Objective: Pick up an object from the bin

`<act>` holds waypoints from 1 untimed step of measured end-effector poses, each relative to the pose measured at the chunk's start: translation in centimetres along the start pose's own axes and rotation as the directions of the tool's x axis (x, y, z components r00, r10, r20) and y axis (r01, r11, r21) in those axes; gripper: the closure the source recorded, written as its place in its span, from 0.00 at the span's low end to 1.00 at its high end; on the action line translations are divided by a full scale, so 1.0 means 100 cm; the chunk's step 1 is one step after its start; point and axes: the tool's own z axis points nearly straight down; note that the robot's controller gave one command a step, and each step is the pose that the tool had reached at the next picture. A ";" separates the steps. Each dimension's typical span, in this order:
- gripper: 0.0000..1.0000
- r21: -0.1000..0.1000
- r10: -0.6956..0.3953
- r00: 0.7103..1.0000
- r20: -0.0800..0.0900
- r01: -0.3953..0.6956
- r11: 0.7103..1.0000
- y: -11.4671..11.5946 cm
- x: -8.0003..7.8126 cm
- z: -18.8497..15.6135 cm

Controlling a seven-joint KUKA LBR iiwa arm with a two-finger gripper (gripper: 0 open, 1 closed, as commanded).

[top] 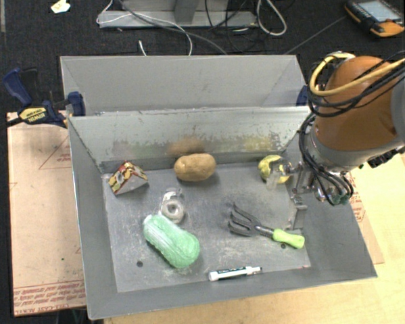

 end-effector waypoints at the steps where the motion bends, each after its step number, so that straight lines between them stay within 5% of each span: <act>1: 0.00 0.001 -0.002 1.000 0.008 0.002 1.000 0.000 -0.001 -0.004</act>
Offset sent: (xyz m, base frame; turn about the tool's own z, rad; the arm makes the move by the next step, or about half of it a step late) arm 0.0050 0.0250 -0.1551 0.3126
